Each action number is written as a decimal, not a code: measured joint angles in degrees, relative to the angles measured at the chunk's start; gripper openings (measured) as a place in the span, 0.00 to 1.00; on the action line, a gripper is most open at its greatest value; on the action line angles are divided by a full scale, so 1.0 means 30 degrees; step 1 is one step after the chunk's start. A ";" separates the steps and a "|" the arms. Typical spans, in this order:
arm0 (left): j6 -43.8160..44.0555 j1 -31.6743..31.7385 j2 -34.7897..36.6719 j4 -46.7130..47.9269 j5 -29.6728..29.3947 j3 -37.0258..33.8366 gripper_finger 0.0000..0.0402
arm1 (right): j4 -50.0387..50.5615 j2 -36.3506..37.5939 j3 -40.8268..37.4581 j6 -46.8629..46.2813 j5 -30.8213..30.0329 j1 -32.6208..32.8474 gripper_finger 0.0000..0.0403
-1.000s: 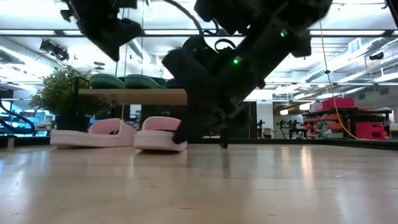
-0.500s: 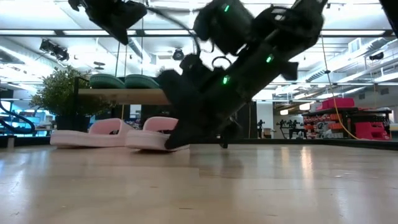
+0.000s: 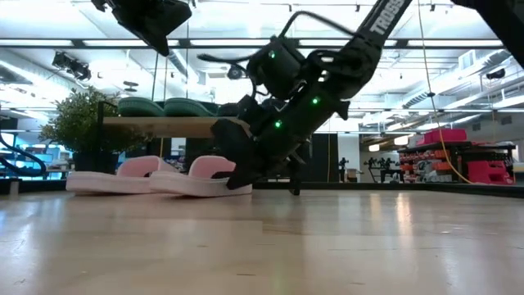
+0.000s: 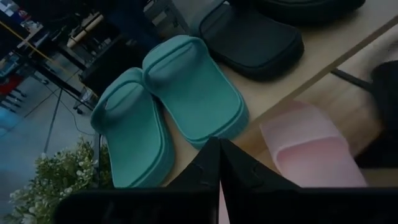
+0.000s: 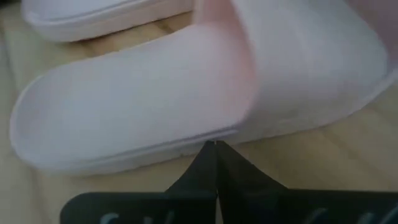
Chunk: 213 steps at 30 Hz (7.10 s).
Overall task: Pick and place slides into the shelf
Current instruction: Adjust the pink slides under the shelf
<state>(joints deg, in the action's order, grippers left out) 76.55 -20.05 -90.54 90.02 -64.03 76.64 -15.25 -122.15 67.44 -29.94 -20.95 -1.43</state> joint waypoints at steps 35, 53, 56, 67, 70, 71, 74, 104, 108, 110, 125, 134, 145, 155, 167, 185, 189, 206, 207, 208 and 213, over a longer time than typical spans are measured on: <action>0.0250 -0.0089 -0.0022 -0.0002 0.1815 0.0000 0.03 | 0.2123 0.0079 0.2717 0.4075 0.4328 0.0281 0.00; 1.0209 -0.4077 -0.0095 -0.3893 0.7445 -0.6165 0.01 | 0.1656 0.0488 0.2710 0.3055 0.3831 0.3075 0.00; 1.1731 -0.4131 -0.0095 -0.3828 0.9349 -0.7873 0.01 | 0.1637 0.0488 0.2710 0.2852 0.4523 0.2943 0.00; 1.3275 -0.3596 -0.0079 -0.3077 1.3614 -1.1234 0.01 | 0.1641 0.0488 0.2710 0.2858 0.4664 0.2805 0.00; 1.3172 -0.3056 -0.0080 -0.3213 1.3879 -1.1243 0.01 | 0.1571 0.0482 0.2710 0.2844 0.4673 0.2751 0.00; 1.3167 -0.2865 -0.0066 -0.3365 1.3863 -1.1267 0.01 | 0.1521 0.0488 0.2710 0.2844 0.4685 0.2772 0.00; 1.3164 -0.2205 -0.0073 -0.3955 1.3929 -1.1336 0.01 | 0.1474 0.0488 0.2710 0.2844 0.4726 0.2790 0.00; 1.2296 -0.0874 -0.0080 -0.9092 1.3141 -1.1322 0.01 | 0.3150 0.0481 0.2710 0.4068 0.5807 0.2914 0.00; 1.1752 -0.0838 -0.0087 -0.9573 1.1397 -1.1315 0.02 | 0.3150 0.0481 0.2710 0.4067 0.5807 0.2900 0.00; 1.1744 -0.0649 -0.0087 -0.9591 1.1067 -1.1315 0.02 | 0.3157 0.0478 0.2710 0.4061 0.5800 0.2892 0.00; 0.7185 0.2978 -0.0087 -1.2417 1.0191 -1.1307 0.02 | 0.3150 0.0474 0.2710 0.3921 0.5355 0.2892 0.00; 0.4588 0.4982 -0.0087 -1.2723 1.0192 -1.1307 0.01 | 0.3150 0.0474 0.2710 0.3854 0.5355 0.2892 0.00; 0.4248 0.5144 -0.0087 -1.2801 0.8765 -1.1315 0.01 | 0.3150 0.0474 0.2710 0.3820 0.5361 0.2892 0.00; 0.4036 0.4139 -0.0047 -1.2749 1.0070 -1.1111 0.02 | 0.3157 0.0474 0.2710 0.3121 0.5370 0.2914 0.00; 0.6199 -0.0950 0.0080 -0.6335 0.7825 -0.5656 0.01 | 0.2831 0.0474 0.2703 0.3545 0.6057 0.3196 0.00; 0.9254 -0.4465 0.0109 0.0005 -0.1139 -0.1227 0.01 | -0.0434 -0.1647 0.2681 0.2555 0.6572 0.1921 0.00; 0.9112 -0.4371 0.0109 -0.0004 -0.1497 -0.1231 0.03 | -0.0795 -0.1378 0.2688 0.2418 0.5931 0.1691 0.00; 0.8261 -0.4371 0.0109 -0.0003 -0.3451 -0.1239 0.02 | -0.0867 -0.1938 0.2718 0.1206 0.6011 -0.0411 0.00; 0.8179 -0.4371 0.0109 -0.0005 -0.3455 -0.1239 0.02 | -0.0865 -0.1938 0.2718 0.1300 0.6011 -0.0576 0.00; 0.8174 -0.4366 0.0109 0.0001 -0.3459 -0.1239 0.01 | -0.0879 -0.1938 0.2718 0.1336 0.5992 -0.0754 0.00; 0.8169 -0.4284 0.0109 -0.0001 -0.3469 -0.1246 0.02 | -0.0872 -0.1938 0.2718 0.1336 0.6004 -0.1708 0.00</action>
<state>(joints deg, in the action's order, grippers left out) 101.06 -32.91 -90.21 90.02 -74.43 72.90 -17.87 -127.96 75.59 -25.93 -2.94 -6.56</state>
